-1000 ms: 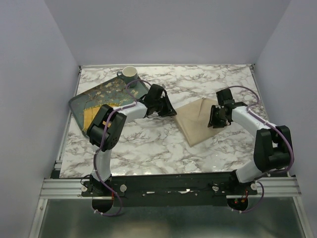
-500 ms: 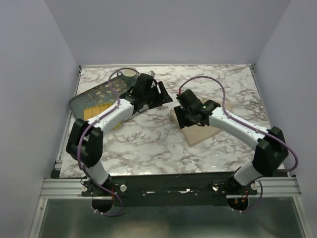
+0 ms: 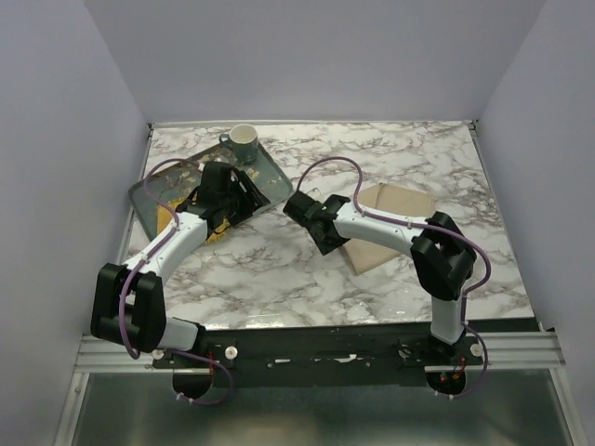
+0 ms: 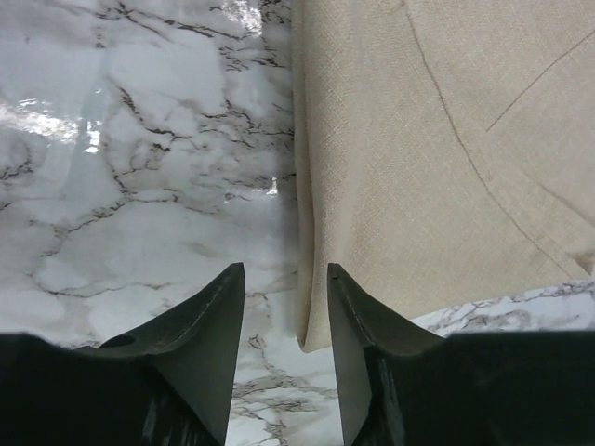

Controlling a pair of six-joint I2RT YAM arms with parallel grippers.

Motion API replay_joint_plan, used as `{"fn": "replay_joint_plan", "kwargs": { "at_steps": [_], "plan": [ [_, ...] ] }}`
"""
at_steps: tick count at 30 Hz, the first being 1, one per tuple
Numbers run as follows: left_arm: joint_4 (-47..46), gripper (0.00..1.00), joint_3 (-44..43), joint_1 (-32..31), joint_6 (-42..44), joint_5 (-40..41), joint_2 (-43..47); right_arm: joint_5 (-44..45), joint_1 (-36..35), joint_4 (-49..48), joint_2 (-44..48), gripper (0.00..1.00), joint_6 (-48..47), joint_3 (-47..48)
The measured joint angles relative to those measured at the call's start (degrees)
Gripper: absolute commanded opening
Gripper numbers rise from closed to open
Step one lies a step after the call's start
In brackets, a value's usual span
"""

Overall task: Fold the napkin, place the utensils inside, and roll it up
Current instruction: Roll the napkin with the utensil

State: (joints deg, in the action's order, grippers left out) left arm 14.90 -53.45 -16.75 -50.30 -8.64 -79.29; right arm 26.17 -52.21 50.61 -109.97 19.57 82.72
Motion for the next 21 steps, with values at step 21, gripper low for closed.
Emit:
{"fn": "replay_joint_plan", "kwargs": {
  "at_steps": [21],
  "plan": [
    [-3.7, 0.73, 2.1, 1.3, -0.3, -4.2, 0.0, 7.8, -0.3, -0.9, -5.0, 0.51, -0.2, 0.1]
  ]
}}
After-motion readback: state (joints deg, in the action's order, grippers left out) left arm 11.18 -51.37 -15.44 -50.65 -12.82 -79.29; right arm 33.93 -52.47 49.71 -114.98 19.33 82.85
